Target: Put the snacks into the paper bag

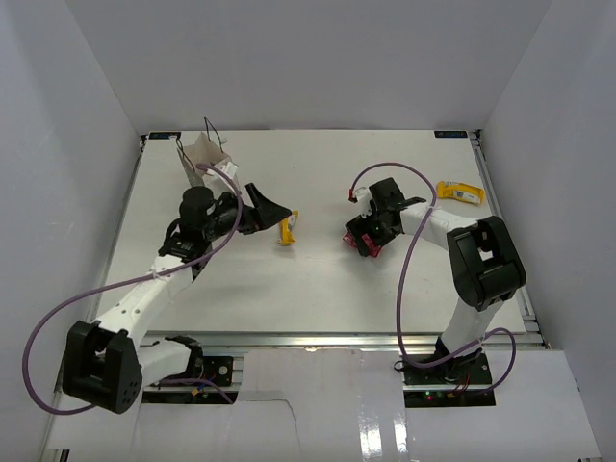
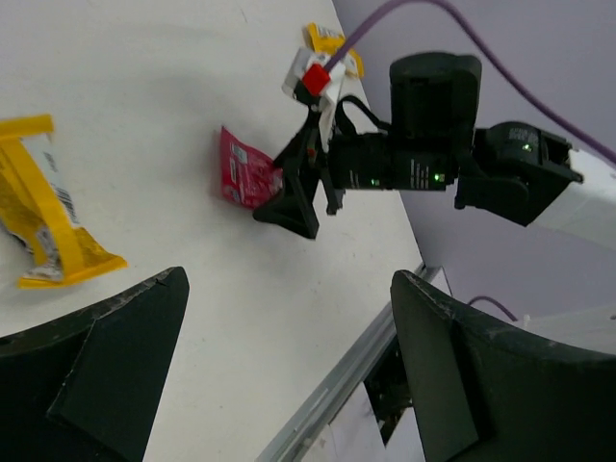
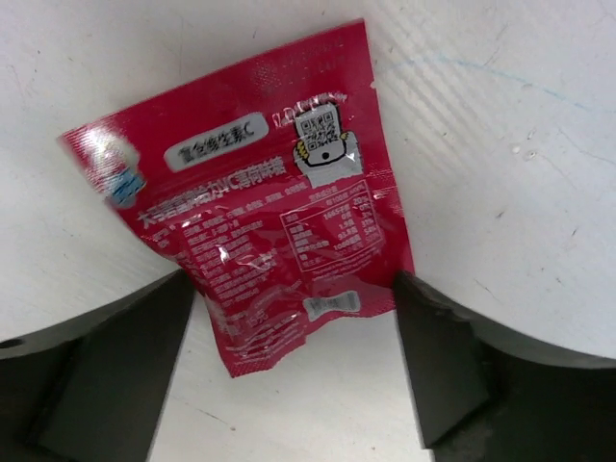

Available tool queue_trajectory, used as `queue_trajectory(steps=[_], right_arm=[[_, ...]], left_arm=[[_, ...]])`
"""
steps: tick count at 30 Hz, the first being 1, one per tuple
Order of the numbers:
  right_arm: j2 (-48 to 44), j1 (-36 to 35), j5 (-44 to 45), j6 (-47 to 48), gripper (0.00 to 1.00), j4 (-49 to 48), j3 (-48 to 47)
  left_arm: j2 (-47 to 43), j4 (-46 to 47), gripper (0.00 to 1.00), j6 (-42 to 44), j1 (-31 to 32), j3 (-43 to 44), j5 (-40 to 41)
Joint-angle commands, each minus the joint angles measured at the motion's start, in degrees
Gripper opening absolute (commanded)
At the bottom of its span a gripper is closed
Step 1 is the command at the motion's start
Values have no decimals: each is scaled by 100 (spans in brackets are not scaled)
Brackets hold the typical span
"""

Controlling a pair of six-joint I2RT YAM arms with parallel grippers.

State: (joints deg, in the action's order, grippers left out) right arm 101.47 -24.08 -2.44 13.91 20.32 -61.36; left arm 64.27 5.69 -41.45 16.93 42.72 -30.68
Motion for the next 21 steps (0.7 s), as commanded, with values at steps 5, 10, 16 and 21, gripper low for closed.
queue_trajectory(steps=[5,10,16,21], right_arm=[[75,43,-467,463,53,43,344],[-215,131,-1267,928,32,244,397],[-522,175,-2180,1245,20,359,336],[-690,166,-2980,1439,20,570,169]], left_arm=[[964,590,95,-582,644,-53,167],[1727,687,93,-1110,829,183,352],[2554,819,93,-1585,1242,719,352],[3328,890,93,-1708,1568,1291,185]])
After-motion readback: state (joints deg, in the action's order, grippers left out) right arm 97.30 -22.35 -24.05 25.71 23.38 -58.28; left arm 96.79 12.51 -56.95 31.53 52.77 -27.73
